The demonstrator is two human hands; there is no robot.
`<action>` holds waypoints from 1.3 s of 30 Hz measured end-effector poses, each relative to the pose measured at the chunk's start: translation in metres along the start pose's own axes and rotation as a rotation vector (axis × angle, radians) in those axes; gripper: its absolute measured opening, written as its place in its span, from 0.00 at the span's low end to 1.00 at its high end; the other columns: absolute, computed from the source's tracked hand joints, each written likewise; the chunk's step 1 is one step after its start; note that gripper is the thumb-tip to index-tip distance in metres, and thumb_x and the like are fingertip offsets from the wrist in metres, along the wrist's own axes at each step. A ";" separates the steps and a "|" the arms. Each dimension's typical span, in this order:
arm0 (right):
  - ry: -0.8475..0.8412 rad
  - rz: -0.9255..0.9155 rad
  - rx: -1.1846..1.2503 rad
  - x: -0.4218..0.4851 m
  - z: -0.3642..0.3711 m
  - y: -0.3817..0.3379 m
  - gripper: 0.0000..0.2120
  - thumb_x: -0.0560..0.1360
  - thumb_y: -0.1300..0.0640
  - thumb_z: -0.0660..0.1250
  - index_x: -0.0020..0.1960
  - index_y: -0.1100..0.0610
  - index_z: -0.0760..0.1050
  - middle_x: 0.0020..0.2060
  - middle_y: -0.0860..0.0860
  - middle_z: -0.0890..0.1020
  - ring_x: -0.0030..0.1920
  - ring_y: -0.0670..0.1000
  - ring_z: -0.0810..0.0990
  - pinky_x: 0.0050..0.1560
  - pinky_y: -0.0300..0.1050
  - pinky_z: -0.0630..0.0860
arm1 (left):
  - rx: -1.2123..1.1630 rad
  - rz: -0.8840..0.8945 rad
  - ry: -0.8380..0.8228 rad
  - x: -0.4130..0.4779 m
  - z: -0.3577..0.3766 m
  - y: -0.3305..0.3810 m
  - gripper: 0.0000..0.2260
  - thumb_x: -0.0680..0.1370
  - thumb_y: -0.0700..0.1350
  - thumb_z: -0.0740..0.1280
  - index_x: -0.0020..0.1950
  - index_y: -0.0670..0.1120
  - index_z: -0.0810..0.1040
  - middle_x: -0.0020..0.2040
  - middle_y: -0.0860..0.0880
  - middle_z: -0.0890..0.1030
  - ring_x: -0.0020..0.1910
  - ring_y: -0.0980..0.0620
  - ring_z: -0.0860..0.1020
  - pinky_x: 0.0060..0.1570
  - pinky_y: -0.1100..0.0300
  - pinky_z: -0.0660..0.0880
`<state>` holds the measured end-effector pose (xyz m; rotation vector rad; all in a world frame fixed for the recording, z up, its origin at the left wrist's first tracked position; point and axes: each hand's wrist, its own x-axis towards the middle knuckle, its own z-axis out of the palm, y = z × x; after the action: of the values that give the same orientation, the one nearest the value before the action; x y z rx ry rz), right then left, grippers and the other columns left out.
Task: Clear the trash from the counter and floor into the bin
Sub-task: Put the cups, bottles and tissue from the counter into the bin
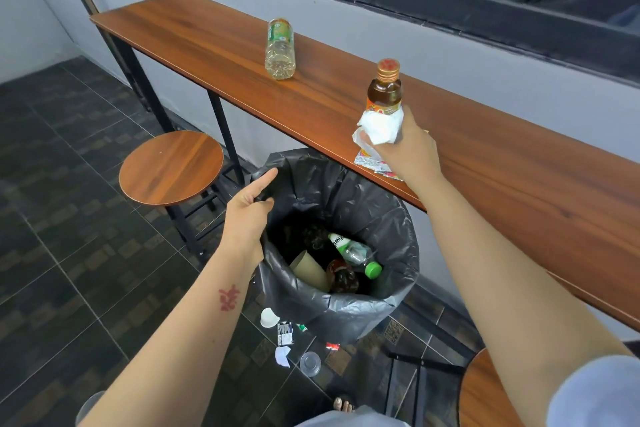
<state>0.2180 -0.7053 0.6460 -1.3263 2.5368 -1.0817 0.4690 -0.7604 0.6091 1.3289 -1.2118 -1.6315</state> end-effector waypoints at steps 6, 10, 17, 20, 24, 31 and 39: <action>-0.061 0.011 0.134 -0.045 -0.001 -0.024 0.30 0.71 0.34 0.67 0.67 0.49 0.66 0.60 0.47 0.80 0.59 0.54 0.79 0.58 0.50 0.75 | 0.000 0.010 -0.024 -0.010 -0.014 0.001 0.23 0.80 0.31 0.61 0.60 0.58 0.82 0.70 0.55 0.73 0.73 0.48 0.65 0.71 0.42 0.61; -0.073 -0.012 0.183 -0.079 0.006 -0.038 0.30 0.70 0.34 0.68 0.66 0.48 0.66 0.57 0.48 0.81 0.56 0.55 0.80 0.52 0.48 0.75 | 0.001 0.009 -0.031 -0.019 -0.024 0.002 0.23 0.80 0.32 0.61 0.60 0.59 0.81 0.71 0.56 0.72 0.73 0.48 0.65 0.72 0.44 0.61; -0.188 -0.167 -0.089 -0.146 0.045 -0.031 0.27 0.69 0.41 0.72 0.62 0.46 0.65 0.50 0.49 0.82 0.48 0.53 0.82 0.32 0.35 0.63 | 0.002 0.023 -0.054 -0.035 -0.041 0.003 0.22 0.80 0.32 0.61 0.62 0.57 0.81 0.69 0.58 0.73 0.73 0.49 0.65 0.70 0.48 0.62; -0.365 -0.074 -0.156 -0.165 0.060 -0.023 0.28 0.68 0.38 0.71 0.62 0.47 0.64 0.50 0.49 0.81 0.49 0.55 0.82 0.35 0.42 0.66 | -0.001 0.019 -0.074 -0.040 -0.047 0.002 0.22 0.80 0.32 0.61 0.62 0.57 0.81 0.67 0.59 0.74 0.72 0.50 0.67 0.69 0.49 0.64; -0.498 0.028 -0.295 -0.173 0.070 -0.011 0.28 0.70 0.41 0.70 0.64 0.48 0.62 0.54 0.50 0.79 0.52 0.56 0.79 0.41 0.45 0.68 | 0.017 0.022 -0.073 -0.045 -0.056 -0.002 0.22 0.80 0.34 0.63 0.60 0.60 0.81 0.68 0.59 0.74 0.71 0.50 0.67 0.69 0.49 0.64; -0.529 -0.087 -0.606 -0.170 0.090 -0.011 0.27 0.73 0.38 0.66 0.65 0.51 0.64 0.55 0.53 0.80 0.56 0.56 0.77 0.53 0.48 0.69 | 0.024 0.004 -0.071 -0.049 -0.057 -0.007 0.23 0.80 0.33 0.62 0.56 0.63 0.83 0.59 0.64 0.73 0.71 0.52 0.66 0.69 0.50 0.62; -0.578 -0.185 -0.498 -0.166 0.100 0.000 0.37 0.71 0.40 0.68 0.75 0.46 0.57 0.75 0.47 0.64 0.75 0.51 0.61 0.75 0.49 0.55 | 0.014 0.009 -0.033 -0.039 -0.060 -0.010 0.24 0.80 0.33 0.63 0.55 0.63 0.83 0.61 0.64 0.75 0.72 0.51 0.65 0.69 0.49 0.63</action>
<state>0.3583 -0.6363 0.5314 -1.6935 2.3201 -0.0205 0.5364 -0.7351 0.6102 1.3080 -1.2490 -1.6472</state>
